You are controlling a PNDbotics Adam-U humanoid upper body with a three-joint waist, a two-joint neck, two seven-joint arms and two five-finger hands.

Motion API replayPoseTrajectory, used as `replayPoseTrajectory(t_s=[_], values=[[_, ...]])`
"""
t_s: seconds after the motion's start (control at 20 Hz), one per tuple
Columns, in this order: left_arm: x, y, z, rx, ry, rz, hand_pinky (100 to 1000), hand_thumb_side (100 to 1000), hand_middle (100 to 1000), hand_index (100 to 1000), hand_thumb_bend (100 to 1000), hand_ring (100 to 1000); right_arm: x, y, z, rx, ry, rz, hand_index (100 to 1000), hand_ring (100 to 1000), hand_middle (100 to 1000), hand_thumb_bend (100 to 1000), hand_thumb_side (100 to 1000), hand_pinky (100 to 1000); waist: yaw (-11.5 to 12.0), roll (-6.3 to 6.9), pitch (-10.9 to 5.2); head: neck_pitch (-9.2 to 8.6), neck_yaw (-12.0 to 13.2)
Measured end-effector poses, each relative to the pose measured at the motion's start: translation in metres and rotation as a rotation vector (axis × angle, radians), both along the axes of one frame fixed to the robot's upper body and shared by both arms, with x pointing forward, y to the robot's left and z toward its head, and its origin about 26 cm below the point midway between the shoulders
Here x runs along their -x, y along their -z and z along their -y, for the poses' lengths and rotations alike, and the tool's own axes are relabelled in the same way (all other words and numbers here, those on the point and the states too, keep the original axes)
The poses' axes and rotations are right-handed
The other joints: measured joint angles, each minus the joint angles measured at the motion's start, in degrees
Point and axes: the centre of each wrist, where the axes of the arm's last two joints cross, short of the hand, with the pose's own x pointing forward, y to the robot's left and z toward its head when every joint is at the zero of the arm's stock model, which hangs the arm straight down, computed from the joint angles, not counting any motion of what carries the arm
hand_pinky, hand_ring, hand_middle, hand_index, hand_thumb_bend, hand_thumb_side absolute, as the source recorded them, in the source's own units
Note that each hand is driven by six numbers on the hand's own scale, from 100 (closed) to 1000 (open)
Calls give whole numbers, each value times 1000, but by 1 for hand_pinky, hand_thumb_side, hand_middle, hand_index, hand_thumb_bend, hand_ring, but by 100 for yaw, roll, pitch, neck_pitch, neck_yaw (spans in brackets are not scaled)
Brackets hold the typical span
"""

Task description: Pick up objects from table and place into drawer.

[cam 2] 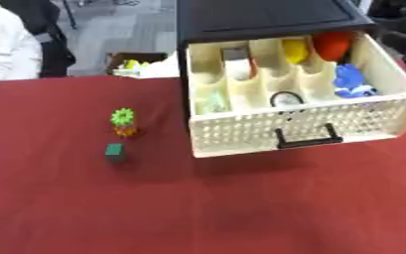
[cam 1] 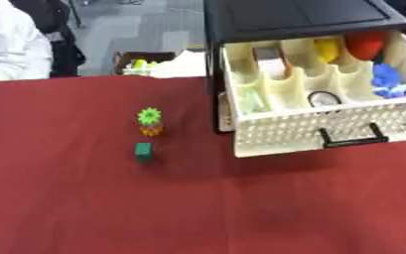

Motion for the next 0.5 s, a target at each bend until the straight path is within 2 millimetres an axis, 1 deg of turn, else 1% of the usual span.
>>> replayPoseTrajectory(t_s=[0.25,0.35,0.4,0.5], values=[[1,-16,-21,-90,-79,81,723,640,750,811,100,802,2,12,0,-62,-12,12,922,827,830,100,1000,831,-26,59,0,51,102],[2,-25,-31,-151,-125,116,738,599,768,846,100,816,3,17,1,-70,-10,18,917,822,822,100,1000,827,-39,81,0,74,128],[3,-29,-36,-191,-151,130,739,598,773,854,100,818,4,20,1,-74,-10,23,916,822,822,100,1000,827,-48,93,0,77,133],[4,-37,-44,-269,-197,142,736,558,777,874,100,812,4,24,1,-79,-12,32,915,820,818,100,1000,825,-68,106,0,104,135]])
